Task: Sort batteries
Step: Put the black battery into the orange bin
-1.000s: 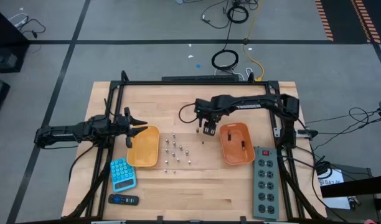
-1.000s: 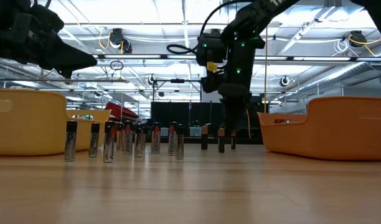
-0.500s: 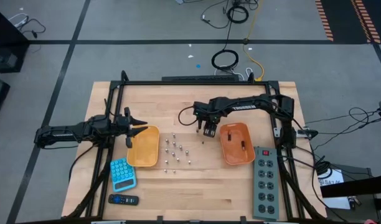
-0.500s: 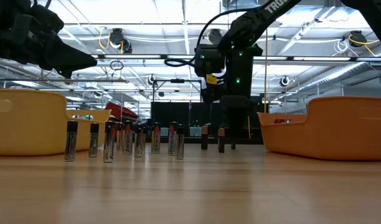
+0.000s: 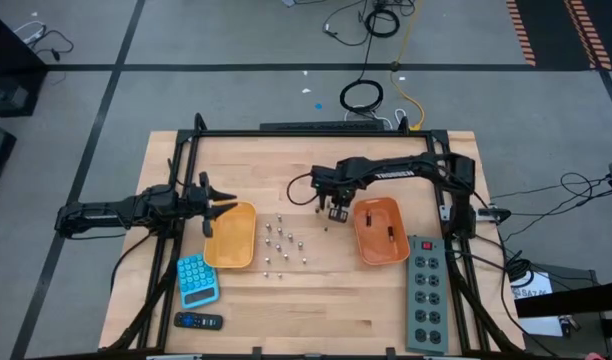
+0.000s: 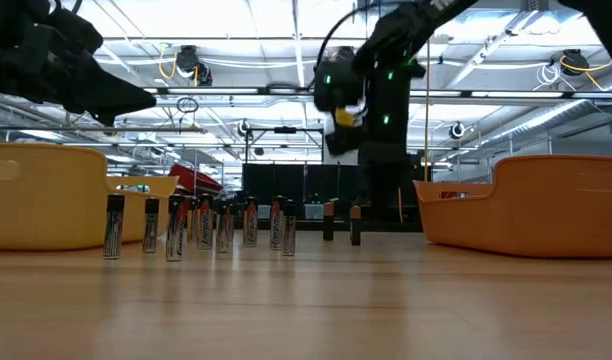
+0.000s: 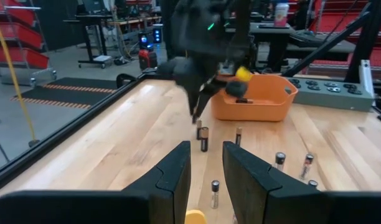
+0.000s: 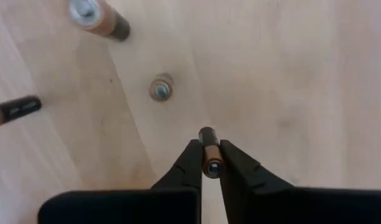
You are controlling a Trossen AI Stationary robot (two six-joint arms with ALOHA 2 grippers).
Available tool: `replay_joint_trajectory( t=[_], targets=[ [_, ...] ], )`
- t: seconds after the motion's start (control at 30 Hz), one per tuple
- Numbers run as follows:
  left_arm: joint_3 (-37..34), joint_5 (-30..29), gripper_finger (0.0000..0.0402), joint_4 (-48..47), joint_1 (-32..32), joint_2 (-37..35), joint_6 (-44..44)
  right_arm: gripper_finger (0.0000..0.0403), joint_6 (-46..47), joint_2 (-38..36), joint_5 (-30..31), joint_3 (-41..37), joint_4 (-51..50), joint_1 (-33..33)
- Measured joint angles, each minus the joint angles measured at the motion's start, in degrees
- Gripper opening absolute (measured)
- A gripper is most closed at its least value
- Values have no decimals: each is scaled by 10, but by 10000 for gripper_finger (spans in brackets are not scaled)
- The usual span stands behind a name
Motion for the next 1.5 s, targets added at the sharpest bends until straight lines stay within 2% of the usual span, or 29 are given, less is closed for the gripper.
replay_joint_trajectory(
  t=[0.1, 0.27, 0.4, 0.53, 0.63, 0.77, 0.93, 1.07, 1.13, 1.23, 1.33, 1.43, 1.5],
  targets=[
    [0, -3, 102, 0, 0, 0, -1, 14, 26, -42, 28, 8, -34, 19],
    [0, -2, 102, 0, 0, 0, -15, 14, 97, -112, 26, 6, -91, 74],
    [0, 1, 102, 2, 0, 0, -15, 19, 181, -156, 33, -31, -122, 123],
    [0, 1, 102, 21, 0, 0, -29, 66, 282, -195, 68, -107, -102, 162],
    [0, 0, 102, 46, 0, 0, -45, 113, 333, -212, 68, -159, -83, 177],
    [0, 0, 102, 68, 0, 0, -46, 157, 362, -217, 71, -164, -80, 184],
    [0, -3, 102, 85, 0, 0, -46, 167, 305, -216, 139, -131, -6, 175],
    [0, -16, 102, 90, 0, 0, -41, 161, 213, -210, 142, -126, 120, 150],
    [0, -56, 102, 92, 0, 0, -29, 160, 169, -205, 141, -126, 155, 136],
    [0, -118, 102, 89, 0, 0, -57, 160, 131, -205, 153, -118, 164, 103],
    [1, -120, 102, 66, 0, 1, -119, 160, 101, -206, 157, -94, 165, 59],
    [1, -119, 102, 64, 0, 3, -116, 160, 61, -206, 155, -67, 170, 15],
    [1, -118, 102, 63, 0, 3, -102, 160, 47, -206, 132, -46, 172, -15]
  ],
)
